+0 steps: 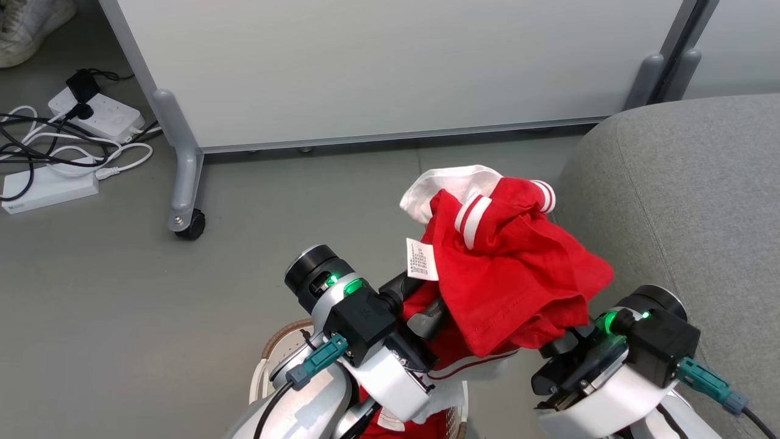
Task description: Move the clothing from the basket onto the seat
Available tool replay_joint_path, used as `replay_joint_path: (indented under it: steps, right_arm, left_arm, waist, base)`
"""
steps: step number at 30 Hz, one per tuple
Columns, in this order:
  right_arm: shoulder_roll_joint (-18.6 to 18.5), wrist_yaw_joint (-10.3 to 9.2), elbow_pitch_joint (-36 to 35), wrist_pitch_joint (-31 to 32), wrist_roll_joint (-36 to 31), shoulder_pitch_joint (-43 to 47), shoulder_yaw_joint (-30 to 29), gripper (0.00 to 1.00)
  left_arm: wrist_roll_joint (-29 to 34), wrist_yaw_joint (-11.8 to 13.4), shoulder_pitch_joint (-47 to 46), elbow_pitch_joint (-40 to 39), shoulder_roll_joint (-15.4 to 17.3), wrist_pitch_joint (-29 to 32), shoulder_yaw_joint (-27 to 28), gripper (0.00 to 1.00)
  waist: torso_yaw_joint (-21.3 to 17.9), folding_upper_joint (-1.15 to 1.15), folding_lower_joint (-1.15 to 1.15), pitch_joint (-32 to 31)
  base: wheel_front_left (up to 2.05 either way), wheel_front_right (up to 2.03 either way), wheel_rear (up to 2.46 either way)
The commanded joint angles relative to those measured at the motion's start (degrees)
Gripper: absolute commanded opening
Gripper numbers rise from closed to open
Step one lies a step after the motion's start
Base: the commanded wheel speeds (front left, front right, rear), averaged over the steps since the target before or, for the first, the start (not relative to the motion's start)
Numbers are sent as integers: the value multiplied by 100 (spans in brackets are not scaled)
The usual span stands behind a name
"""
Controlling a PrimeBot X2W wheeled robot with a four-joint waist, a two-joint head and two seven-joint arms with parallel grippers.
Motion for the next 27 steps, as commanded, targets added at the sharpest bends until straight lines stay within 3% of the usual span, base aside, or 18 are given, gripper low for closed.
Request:
replay_joint_path:
  steps: [1, 2, 27]
  right_arm:
    - [17, 1, -64, -38, 36, 14, -71, 0]
    - [45, 1, -69, -38, 61, 28, -109, 0]
    - [266, 1, 125, -37, 174, 407, -1135, 0]
  left_arm:
    - [38, -3, 32, 37, 30, 5, 13, 88]
    - [53, -3, 58, 69, 30, 5, 9, 100]
    - [152, -4, 605, 598, 109, 0, 468, 100]
  waist:
    - [-6, 0, 0, 2]
    - [-12, 0, 0, 4]
    - [-1, 0, 0, -230]
  base:
    - [0, 0, 0]
    - [0, 0, 0]
    - [0, 0, 0]
